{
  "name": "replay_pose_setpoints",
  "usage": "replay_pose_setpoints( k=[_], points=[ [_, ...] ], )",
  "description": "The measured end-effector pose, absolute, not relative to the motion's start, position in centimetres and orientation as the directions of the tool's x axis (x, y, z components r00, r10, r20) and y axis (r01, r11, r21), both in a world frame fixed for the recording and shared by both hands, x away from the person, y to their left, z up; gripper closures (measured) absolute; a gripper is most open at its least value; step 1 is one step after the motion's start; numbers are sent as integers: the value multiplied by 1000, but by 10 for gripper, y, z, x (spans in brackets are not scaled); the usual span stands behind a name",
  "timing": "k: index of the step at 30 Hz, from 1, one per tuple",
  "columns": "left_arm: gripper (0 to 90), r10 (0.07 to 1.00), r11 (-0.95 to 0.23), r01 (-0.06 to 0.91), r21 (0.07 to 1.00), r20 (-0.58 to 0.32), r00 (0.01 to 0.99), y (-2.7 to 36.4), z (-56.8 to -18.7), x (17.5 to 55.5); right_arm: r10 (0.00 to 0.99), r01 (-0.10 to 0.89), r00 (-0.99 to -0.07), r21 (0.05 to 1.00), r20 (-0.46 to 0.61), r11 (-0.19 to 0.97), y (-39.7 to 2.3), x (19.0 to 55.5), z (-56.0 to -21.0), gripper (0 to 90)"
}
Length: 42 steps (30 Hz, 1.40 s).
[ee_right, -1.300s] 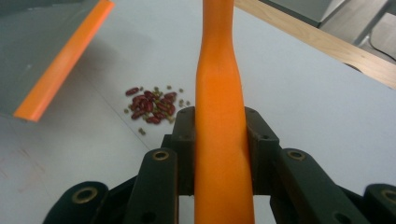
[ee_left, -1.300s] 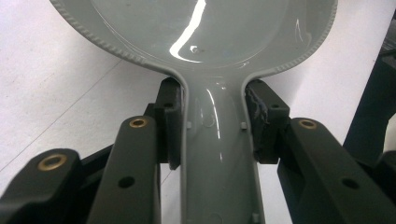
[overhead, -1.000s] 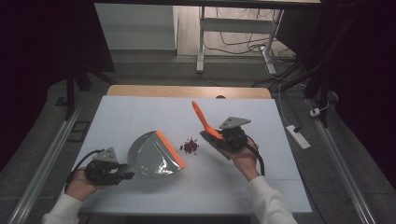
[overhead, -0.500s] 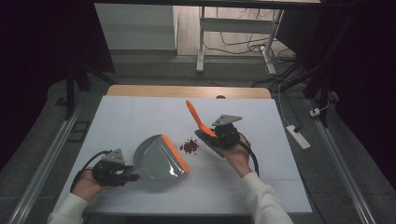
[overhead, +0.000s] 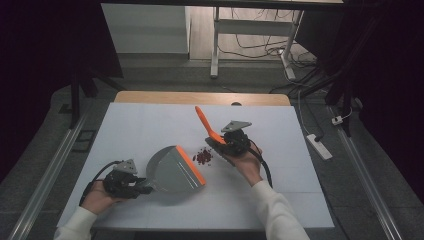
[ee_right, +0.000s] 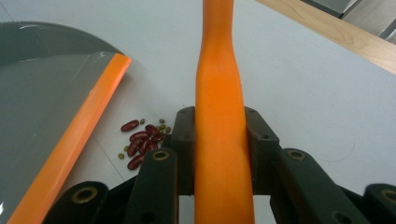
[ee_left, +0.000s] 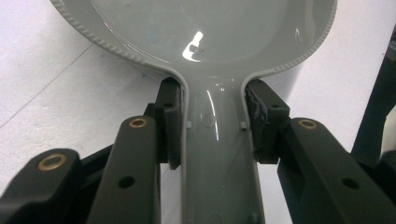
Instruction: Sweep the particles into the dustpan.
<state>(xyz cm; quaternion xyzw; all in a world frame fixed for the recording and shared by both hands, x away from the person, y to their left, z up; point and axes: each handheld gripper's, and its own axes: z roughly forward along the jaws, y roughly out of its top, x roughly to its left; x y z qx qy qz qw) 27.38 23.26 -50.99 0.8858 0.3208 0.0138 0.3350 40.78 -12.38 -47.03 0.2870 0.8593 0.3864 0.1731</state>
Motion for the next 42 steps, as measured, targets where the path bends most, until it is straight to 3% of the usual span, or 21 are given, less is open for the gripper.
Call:
replay_pose_setpoints(
  k=[42],
  points=[
    [621, 566, -585, 573, 574, -217, 795, 224, -519, 280, 600, 351, -792, 718, -114, 601, -93, 428, -490, 697]
  ],
)
